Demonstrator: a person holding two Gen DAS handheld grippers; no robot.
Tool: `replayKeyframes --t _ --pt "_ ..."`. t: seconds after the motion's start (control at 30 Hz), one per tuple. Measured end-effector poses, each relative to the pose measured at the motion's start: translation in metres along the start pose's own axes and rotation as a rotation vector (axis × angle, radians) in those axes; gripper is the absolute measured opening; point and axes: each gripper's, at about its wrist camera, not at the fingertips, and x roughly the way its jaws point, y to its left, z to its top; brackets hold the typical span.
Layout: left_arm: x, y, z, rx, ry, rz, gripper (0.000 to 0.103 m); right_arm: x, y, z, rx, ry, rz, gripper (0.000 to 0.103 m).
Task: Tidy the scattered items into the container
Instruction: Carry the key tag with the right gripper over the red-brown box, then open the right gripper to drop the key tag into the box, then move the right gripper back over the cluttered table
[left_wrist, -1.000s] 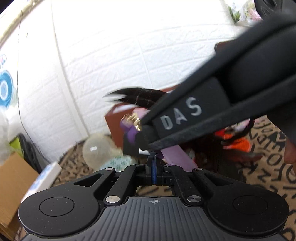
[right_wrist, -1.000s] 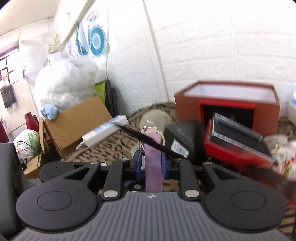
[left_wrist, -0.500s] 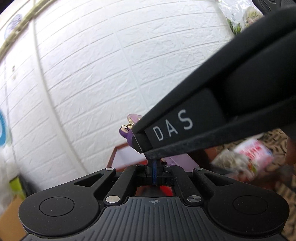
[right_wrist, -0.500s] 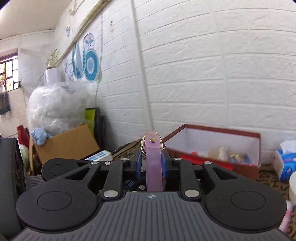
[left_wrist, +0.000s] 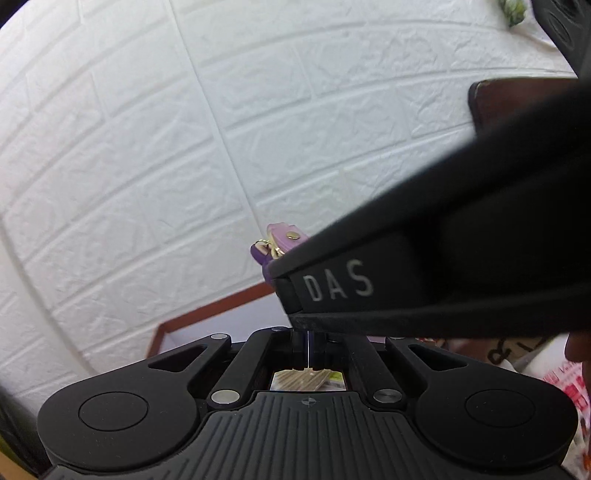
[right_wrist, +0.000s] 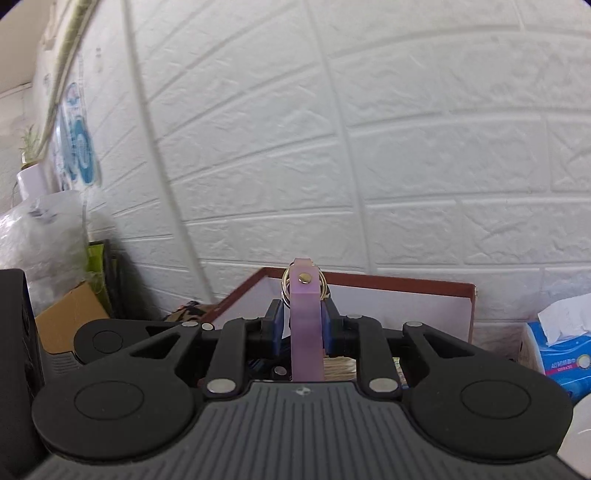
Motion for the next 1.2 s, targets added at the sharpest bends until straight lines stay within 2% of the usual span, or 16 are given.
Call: replayKeyframes --t 0.13,0.2,0.23,0.3,0.33,0.43,0.5,0.53,0.6,0.67,0.73,0.8,0.9,0.97,1.07,1.2 --pt "0.032 0.005 -0.001 -0.044 0.073 -0.025 0.004 0.026 -0.027 -0.004 0.076 0.037 0.005 0.023" --pt "0.041 0.005 -0.005 -0.05 0.095 -0.023 0.016 0.035 -0.036 -0.01 0.105 0.063 -0.002 0.024" --pt "0.043 0.005 -0.007 -0.053 0.103 -0.027 0.019 0.039 -0.039 -0.013 0.109 0.076 -0.012 0.027" --pt "0.047 0.002 -0.012 -0.047 0.122 -0.032 0.025 0.042 -0.043 -0.019 0.11 0.083 -0.036 0.042" --pt "0.047 0.001 -0.014 -0.044 0.124 -0.024 0.025 0.041 -0.044 -0.021 0.11 0.087 -0.034 0.056" --pt "0.038 0.003 -0.016 -0.059 0.109 -0.013 0.038 0.032 -0.041 -0.023 0.085 0.074 -0.06 0.056" --pt "0.024 0.006 -0.016 -0.07 0.09 -0.001 0.052 0.015 -0.039 -0.021 0.09 0.037 -0.084 0.056" --pt "0.017 0.008 -0.015 -0.072 0.078 0.014 0.054 0.005 -0.038 -0.019 0.098 0.014 -0.082 0.056" --pt "0.031 0.004 0.018 -0.1 0.052 0.033 0.055 -0.021 -0.035 -0.014 0.114 -0.031 -0.078 0.057" --pt "0.004 0.018 0.017 -0.137 0.025 0.041 0.058 -0.051 -0.027 -0.011 0.116 -0.082 -0.076 0.065" --pt "-0.028 0.023 0.016 -0.163 -0.002 0.07 0.065 -0.085 -0.015 -0.013 0.111 -0.132 -0.071 0.069" --pt "-0.082 0.044 0.014 -0.193 -0.024 0.094 0.076 -0.119 0.002 -0.019 0.101 -0.171 -0.059 0.074" --pt "-0.126 0.043 0.003 -0.222 -0.037 0.106 0.084 -0.167 0.03 -0.039 0.083 -0.211 -0.041 0.084" --pt "-0.146 0.035 -0.01 -0.228 -0.024 0.119 0.089 -0.194 0.047 -0.058 0.074 -0.218 -0.03 0.085" --pt "-0.178 0.013 -0.036 -0.26 0.02 0.126 0.092 -0.226 0.064 -0.09 0.131 -0.204 0.009 0.09" --pt "-0.201 -0.011 -0.078 -0.314 0.094 0.096 0.093 -0.254 0.078 -0.134 0.214 -0.16 0.051 0.091"
